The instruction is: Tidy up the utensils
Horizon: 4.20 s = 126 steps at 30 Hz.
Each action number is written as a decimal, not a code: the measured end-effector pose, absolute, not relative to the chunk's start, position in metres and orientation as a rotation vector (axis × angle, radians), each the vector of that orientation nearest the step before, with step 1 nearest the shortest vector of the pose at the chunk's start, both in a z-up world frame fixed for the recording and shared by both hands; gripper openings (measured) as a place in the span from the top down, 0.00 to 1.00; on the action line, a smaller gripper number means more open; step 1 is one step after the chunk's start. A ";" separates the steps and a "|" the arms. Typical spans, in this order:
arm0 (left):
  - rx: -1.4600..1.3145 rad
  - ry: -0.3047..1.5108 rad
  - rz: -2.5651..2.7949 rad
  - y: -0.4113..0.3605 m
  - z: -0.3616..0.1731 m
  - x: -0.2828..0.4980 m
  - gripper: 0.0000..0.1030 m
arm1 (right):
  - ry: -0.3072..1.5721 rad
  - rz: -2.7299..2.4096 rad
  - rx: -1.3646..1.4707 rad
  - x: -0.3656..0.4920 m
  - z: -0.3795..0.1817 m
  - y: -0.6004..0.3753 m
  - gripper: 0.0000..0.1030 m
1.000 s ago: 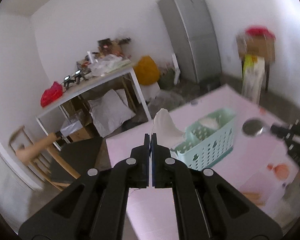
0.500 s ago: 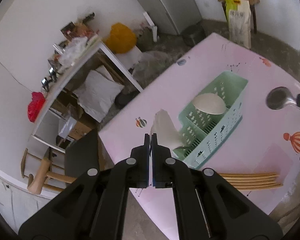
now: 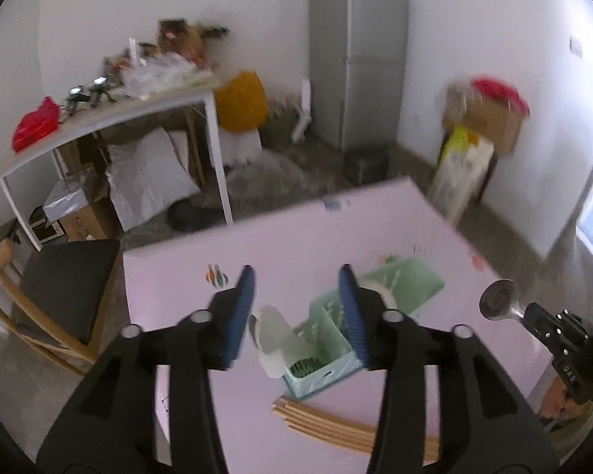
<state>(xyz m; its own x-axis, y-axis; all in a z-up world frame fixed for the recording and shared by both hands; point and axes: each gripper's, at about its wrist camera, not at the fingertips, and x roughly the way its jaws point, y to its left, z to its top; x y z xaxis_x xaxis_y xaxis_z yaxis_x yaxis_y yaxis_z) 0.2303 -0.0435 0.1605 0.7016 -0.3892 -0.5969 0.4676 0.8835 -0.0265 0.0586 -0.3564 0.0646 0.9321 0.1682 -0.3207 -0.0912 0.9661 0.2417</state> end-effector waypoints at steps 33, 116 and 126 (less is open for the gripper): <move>-0.265 0.689 -0.281 0.085 0.054 0.181 0.37 | 0.419 0.668 0.771 0.268 0.024 -0.333 0.99; -0.236 0.878 -0.306 0.058 -0.049 0.139 0.63 | 1.055 0.532 0.078 0.165 -0.018 -0.290 0.45; -0.211 0.881 -0.327 0.051 -0.053 0.136 0.63 | 1.048 0.549 0.042 0.173 -0.022 -0.294 0.68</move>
<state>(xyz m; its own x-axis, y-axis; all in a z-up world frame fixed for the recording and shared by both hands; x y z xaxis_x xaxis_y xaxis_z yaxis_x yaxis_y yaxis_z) 0.1363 0.0506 -0.0529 0.5919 -0.3648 -0.7188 0.1929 0.9299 -0.3131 0.1728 -0.2936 -0.0222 0.3784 0.4490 -0.8095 -0.4098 0.8654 0.2884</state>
